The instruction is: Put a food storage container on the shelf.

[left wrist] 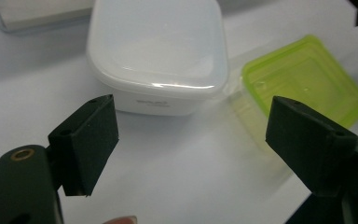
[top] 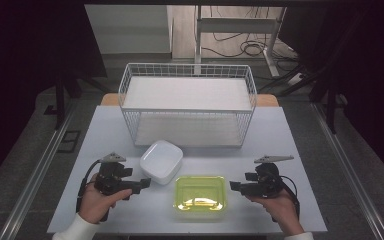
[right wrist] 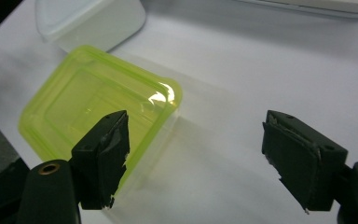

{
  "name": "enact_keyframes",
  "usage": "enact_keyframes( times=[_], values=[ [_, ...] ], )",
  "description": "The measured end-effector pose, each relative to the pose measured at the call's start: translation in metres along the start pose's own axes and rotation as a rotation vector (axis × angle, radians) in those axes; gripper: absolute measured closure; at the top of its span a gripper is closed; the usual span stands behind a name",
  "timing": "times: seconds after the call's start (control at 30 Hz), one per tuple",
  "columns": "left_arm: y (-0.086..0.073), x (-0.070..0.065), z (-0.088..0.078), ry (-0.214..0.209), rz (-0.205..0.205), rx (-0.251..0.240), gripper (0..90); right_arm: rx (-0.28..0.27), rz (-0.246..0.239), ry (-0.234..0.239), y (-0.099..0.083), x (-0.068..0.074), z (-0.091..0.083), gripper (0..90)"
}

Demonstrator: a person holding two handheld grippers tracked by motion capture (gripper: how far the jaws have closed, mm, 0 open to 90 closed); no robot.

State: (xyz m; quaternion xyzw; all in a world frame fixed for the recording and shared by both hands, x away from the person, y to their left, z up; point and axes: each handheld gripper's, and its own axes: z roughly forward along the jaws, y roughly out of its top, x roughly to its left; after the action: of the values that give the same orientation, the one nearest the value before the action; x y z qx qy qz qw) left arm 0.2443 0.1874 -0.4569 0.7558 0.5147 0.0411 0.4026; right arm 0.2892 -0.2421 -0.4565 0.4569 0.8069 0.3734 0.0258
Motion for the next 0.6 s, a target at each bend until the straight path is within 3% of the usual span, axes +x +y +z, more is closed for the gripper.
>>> enact_keyframes(
  times=[0.47,0.6],
  values=[
    [-0.011,-0.017,0.022,-0.041,-0.076,0.066,23.0,0.017,0.046,0.075,-0.006,0.004,0.009,32.5],
    [-0.012,-0.018,0.029,-0.075,-0.105,0.076,27.2,0.033,0.072,0.103,-0.008,0.005,0.013,35.5]
  ],
)
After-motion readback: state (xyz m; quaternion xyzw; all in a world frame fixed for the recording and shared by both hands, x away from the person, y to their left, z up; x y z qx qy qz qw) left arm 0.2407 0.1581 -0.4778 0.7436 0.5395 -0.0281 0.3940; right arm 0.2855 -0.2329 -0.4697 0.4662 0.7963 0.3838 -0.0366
